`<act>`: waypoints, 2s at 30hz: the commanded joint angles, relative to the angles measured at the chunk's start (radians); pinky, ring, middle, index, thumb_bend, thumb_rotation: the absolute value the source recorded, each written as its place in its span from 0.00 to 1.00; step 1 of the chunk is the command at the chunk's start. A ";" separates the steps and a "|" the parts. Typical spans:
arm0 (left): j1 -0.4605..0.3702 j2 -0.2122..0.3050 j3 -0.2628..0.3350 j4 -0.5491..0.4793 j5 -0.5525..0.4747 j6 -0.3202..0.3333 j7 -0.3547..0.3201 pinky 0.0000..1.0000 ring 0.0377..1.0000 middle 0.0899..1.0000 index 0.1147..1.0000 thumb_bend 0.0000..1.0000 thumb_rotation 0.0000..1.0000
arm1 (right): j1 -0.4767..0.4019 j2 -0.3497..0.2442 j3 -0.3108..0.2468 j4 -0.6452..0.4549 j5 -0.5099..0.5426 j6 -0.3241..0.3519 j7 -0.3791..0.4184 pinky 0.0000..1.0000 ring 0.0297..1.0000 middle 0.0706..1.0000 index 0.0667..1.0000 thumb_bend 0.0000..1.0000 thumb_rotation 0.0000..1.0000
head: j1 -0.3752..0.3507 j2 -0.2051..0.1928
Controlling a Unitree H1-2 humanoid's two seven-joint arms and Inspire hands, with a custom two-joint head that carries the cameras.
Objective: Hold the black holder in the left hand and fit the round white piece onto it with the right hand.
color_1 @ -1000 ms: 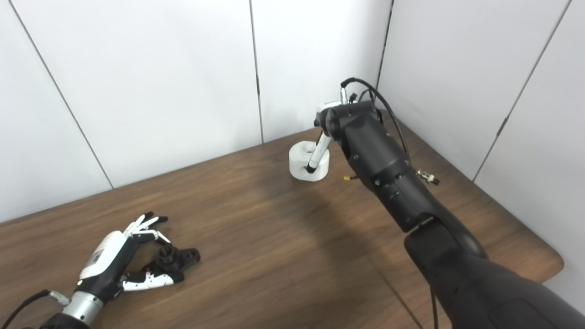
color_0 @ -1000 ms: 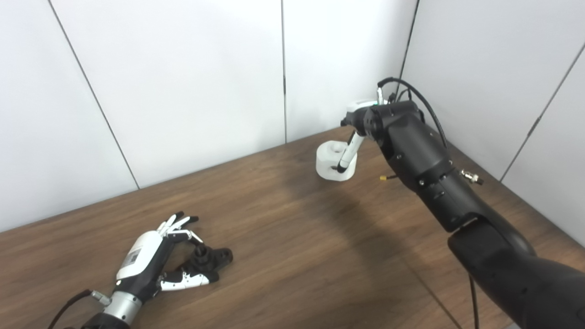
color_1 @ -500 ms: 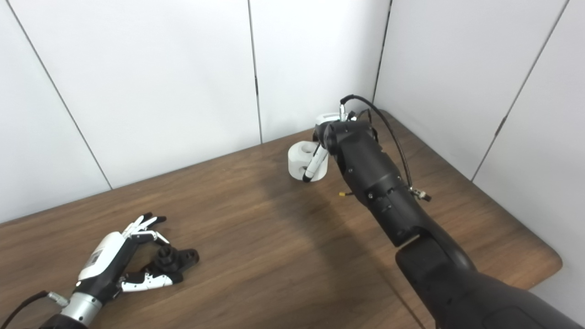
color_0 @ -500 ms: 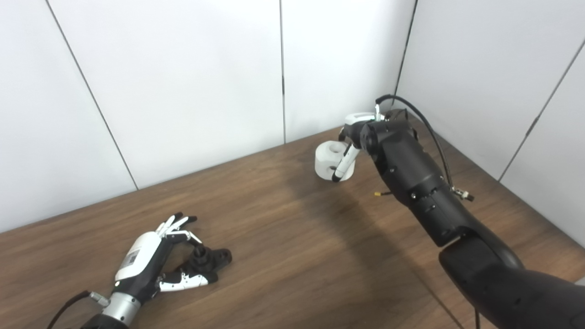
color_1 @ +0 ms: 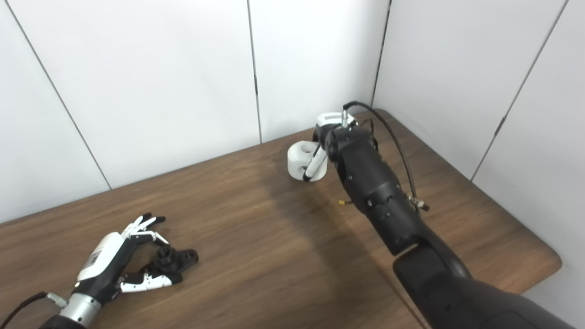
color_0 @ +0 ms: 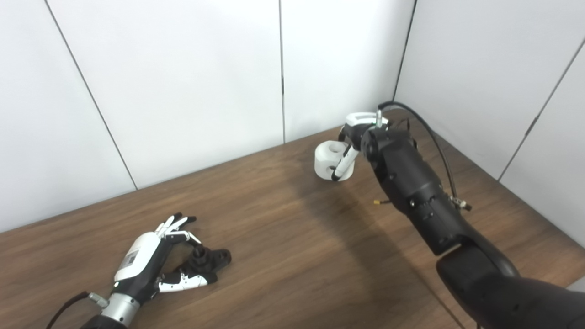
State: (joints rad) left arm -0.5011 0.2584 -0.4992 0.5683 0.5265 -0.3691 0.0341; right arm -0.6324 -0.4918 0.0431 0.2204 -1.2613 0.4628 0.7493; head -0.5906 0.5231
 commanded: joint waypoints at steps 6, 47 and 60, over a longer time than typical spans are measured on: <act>0.110 0.028 -0.021 0.048 0.044 0.058 -0.055 1.00 1.00 0.91 0.41 0.52 0.06 | 0.003 0.025 -0.044 -0.007 0.021 0.007 -0.286 0.72 0.81 0.78 0.50 0.67 0.19 | 0.019 0.008; 0.127 -0.022 -0.004 0.039 0.082 0.071 -0.022 1.00 1.00 0.90 0.41 0.52 0.06 | -0.038 0.041 0.116 -0.217 0.193 0.001 -0.389 0.73 0.77 0.72 0.44 0.52 0.13 | 0.191 0.049; 0.125 -0.028 0.000 0.017 0.088 0.100 -0.032 1.00 1.00 0.90 0.41 0.52 0.06 | -0.129 -0.092 0.220 -0.279 0.227 -0.112 -0.189 0.71 0.77 0.72 0.44 0.53 0.14 | 0.234 0.078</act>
State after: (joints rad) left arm -0.4678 0.2403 -0.4653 0.5241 0.5682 -0.3405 0.0357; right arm -0.6769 -0.5542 0.2517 -0.0132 -1.0319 0.3973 0.5414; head -0.3575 0.5998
